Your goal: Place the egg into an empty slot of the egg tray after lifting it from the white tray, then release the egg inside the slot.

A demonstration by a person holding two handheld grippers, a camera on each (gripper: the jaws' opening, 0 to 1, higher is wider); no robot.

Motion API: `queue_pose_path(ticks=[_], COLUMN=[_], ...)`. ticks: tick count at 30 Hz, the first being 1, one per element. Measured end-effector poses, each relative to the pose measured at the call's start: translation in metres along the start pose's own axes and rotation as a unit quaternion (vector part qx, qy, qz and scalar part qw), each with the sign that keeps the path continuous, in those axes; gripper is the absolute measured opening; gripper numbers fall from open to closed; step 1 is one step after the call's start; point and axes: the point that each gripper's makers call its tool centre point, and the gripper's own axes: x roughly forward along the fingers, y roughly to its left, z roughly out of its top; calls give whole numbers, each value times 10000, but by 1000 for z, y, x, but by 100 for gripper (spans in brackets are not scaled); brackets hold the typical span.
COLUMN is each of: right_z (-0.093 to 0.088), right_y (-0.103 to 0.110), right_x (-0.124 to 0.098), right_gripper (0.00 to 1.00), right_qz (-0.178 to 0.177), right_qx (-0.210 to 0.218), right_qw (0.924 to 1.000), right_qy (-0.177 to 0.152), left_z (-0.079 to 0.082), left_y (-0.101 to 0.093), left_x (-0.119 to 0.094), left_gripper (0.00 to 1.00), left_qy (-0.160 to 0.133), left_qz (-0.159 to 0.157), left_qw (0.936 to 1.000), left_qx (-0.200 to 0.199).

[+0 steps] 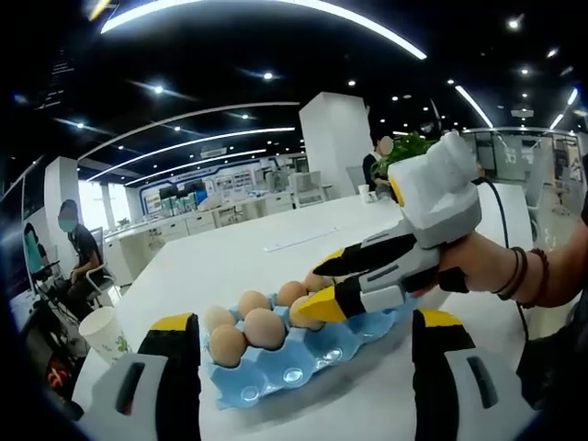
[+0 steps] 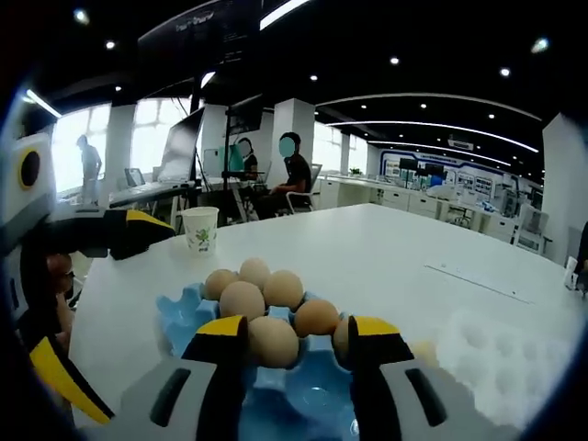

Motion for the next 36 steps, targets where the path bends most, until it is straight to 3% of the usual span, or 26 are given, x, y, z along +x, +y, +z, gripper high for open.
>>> queue_pose_path(ticks=[23,36], right_z=[-8,-3], right_y=[-39,-66], right_x=[-29,-56], right_gripper=[76,81], right_qz=[-381,-733], right_qx=[288,364], right_qw=[9989,9965], right_qy=[-21,-153], left_z=[6,5], left_y=[-8,-7], left_x=[1,4], left_gripper=[100,100], left_qy=[-85,-23], left_qz=[-12,-10], left_qw=[9999,9999], left_qx=[-79,-111])
